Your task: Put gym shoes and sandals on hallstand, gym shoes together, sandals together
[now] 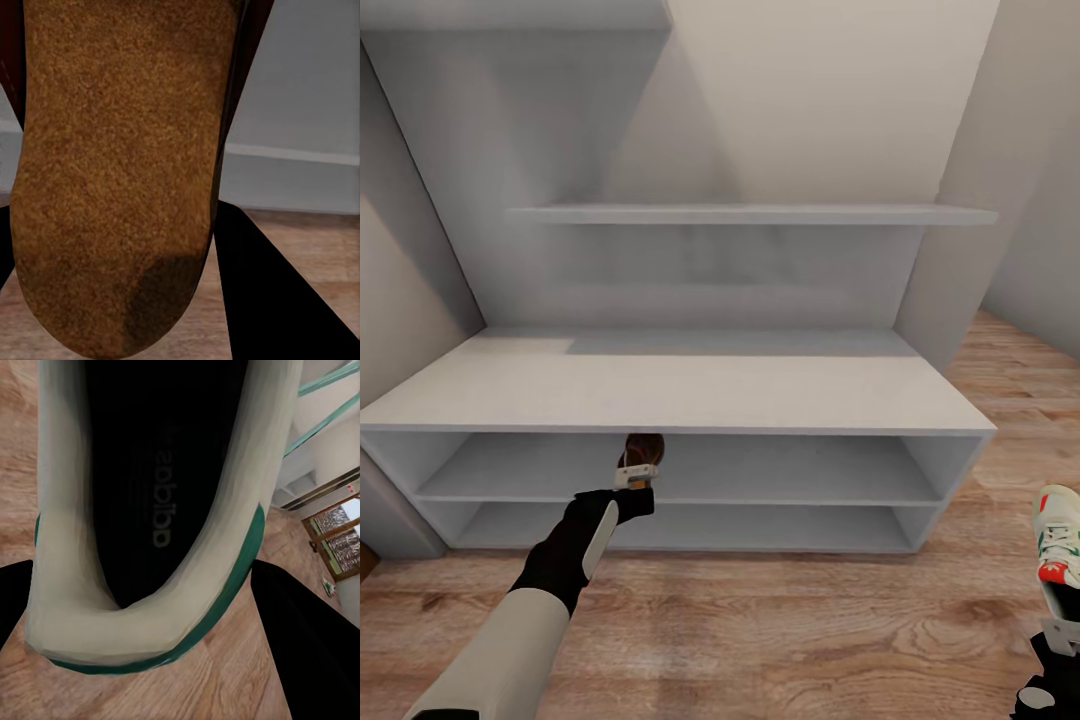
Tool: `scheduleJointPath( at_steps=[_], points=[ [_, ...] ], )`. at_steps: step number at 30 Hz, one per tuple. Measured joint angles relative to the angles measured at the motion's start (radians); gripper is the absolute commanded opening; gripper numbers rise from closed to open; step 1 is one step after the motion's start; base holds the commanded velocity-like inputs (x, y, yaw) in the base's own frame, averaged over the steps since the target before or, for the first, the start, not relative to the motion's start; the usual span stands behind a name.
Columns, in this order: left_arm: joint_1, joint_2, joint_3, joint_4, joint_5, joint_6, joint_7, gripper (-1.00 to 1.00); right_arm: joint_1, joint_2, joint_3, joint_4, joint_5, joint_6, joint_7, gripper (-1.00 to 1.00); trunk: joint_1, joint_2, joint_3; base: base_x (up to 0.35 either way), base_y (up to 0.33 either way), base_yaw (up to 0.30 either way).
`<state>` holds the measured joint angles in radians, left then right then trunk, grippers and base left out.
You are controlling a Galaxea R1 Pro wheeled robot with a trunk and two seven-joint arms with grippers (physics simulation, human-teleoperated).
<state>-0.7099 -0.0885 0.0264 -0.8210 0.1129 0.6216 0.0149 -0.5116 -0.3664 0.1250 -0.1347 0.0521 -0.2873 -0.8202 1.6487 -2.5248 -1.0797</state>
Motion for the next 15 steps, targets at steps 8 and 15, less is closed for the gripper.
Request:
scheduleJointPath(
  at_steps=[8,15],
  points=[
    [0.0,0.004,0.001,0.003,-0.001,0.0,0.0,-1.0,0.0,0.0,-0.001,0.0,0.0,0.0,0.0,-1.0,0.0,0.0,0.0,0.008,0.0,0.0],
    [0.0,0.005,0.001,0.034,0.0,0.0,0.0,-1.0,0.0,0.0,0.0,0.0,0.0,0.0,0.0,-1.0,0.0,0.0,0.0,0.0,0.0,0.0]
  ],
)
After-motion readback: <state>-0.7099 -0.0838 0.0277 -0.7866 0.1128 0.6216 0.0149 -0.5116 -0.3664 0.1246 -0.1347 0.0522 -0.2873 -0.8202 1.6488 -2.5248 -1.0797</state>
